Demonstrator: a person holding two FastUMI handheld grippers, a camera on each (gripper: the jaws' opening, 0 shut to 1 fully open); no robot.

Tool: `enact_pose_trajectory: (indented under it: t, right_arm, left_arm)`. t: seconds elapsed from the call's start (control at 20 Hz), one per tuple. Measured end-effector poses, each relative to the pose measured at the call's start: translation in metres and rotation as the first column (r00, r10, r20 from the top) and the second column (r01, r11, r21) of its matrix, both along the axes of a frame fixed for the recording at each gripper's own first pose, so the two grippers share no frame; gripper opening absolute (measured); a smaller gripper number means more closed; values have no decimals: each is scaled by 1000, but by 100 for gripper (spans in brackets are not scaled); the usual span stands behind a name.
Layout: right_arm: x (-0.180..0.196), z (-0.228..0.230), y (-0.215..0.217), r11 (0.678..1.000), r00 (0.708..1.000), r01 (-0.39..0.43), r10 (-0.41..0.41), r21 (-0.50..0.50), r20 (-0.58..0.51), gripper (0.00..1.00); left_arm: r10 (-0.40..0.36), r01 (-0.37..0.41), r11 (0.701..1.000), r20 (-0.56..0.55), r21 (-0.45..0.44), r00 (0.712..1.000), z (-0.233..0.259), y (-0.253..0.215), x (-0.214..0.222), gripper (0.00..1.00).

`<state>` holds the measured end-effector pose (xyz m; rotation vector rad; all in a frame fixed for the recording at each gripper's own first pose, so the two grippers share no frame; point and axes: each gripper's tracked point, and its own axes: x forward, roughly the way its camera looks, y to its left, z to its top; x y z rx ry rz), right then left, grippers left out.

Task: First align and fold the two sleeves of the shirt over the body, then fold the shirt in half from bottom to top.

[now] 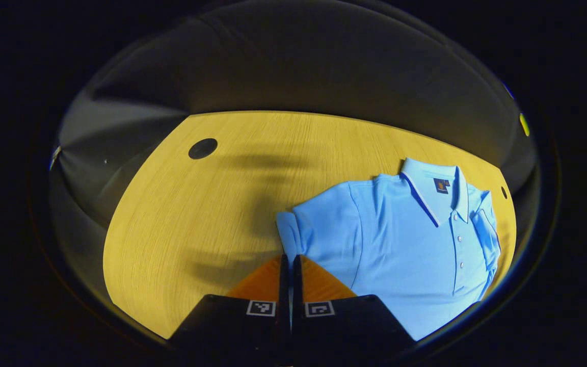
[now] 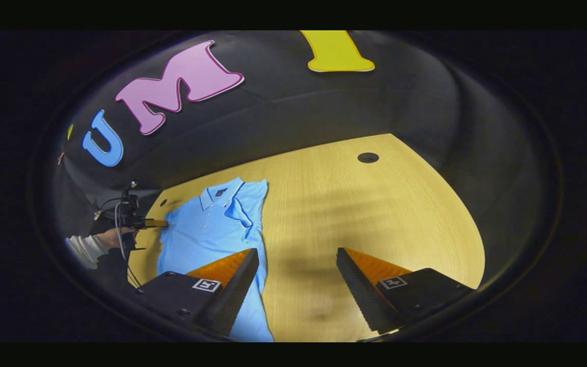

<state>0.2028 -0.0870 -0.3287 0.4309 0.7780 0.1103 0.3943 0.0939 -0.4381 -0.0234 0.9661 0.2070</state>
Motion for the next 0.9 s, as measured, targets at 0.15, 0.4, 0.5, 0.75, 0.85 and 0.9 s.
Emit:
enact_pose_trajectory:
  t: [0.15, 0.4, 0.5, 0.75, 0.85, 0.9]
  right_arm:
    - [1, 2, 10, 1000, 1000, -15, 15, -1, 10, 96]
    - [3, 1, 24, 999, 999, -31, 30, 10, 17, 96]
    - [4, 1, 29, 999, 999, -36, 36, 13, 24, 87]
    - [-4, 0, 35, 999, 998, -55, 55, 3, 19, 87]
    - [-8, 0, 39, 998, 997, -68, 68, 3, 24, 87]
    - [-11, 0, 40, 997, 997, -78, 78, 0, 29, 96]
  left_arm:
    - [-25, 27, 999, 59, -37, 998, 20, -7, 6, 2]
    - [-178, 209, 968, 209, -138, 961, 79, -69, 20, 6]
    - [-259, 294, 941, 202, -166, 944, 80, -104, 17, 6]
    - [-301, 289, 932, -26, -220, 953, 11, -143, -16, 16]
    - [-286, 268, 943, -67, -197, 956, -1, -138, -25, 52]
    - [-275, 262, 946, -45, -193, 960, 4, -140, -20, 69]
